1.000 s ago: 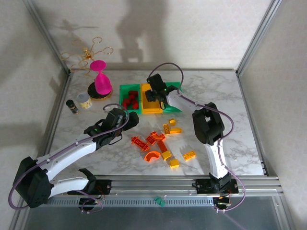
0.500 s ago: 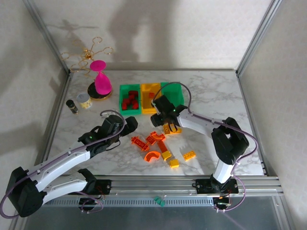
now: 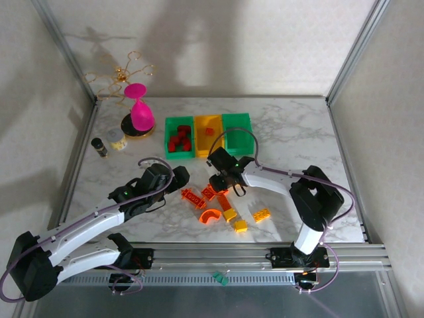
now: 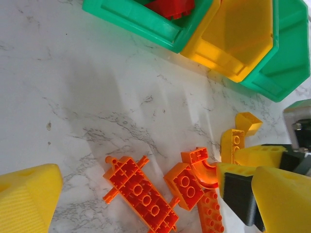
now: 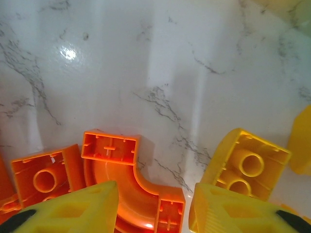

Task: Sort the legos into containers by color
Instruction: Pick up the lego from the center of the table.

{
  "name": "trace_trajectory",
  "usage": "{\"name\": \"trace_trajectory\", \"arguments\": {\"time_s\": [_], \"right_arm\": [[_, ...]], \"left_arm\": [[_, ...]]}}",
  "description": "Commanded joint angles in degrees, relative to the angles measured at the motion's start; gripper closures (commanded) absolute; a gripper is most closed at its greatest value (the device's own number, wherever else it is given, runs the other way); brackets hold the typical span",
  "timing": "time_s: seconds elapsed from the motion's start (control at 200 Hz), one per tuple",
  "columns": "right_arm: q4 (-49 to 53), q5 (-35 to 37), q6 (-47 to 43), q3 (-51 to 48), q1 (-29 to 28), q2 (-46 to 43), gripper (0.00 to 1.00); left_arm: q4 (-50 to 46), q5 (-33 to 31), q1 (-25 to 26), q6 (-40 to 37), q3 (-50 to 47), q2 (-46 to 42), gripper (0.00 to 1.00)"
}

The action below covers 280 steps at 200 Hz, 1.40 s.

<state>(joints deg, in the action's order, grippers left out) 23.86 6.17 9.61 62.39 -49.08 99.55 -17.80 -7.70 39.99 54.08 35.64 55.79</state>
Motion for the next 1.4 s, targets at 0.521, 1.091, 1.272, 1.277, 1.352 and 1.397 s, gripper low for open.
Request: {"name": "trace_trajectory", "arguments": {"time_s": [0.521,1.091,1.272,1.277,1.352,1.397], "right_arm": [[-2.49,-5.81,-2.50,6.25,-0.93,7.21,0.54],[-2.71,-4.40,3.12,6.56,-1.28,9.47,0.50],[-2.02,-2.02,3.92,5.82,-1.28,8.38,0.57],[-2.00,-1.99,3.97,5.82,-1.28,8.34,0.57],[-1.85,-1.07,4.17,5.99,-1.26,7.99,0.61],[-2.01,-0.91,4.26,6.17,-1.28,7.73,0.62]], "left_arm": [[-3.37,-3.67,0.44,0.96,-0.39,-1.80,0.00],[-3.64,-4.40,0.44,1.05,-0.43,-1.88,0.00],[-3.65,-4.60,0.44,1.11,-0.57,-2.09,0.00],[-3.65,-4.60,0.49,1.11,-0.57,-2.13,0.00],[-3.41,-4.52,0.49,1.20,-0.52,-1.91,0.00],[-3.30,-4.35,0.45,1.21,-0.41,-1.88,0.00]]}}
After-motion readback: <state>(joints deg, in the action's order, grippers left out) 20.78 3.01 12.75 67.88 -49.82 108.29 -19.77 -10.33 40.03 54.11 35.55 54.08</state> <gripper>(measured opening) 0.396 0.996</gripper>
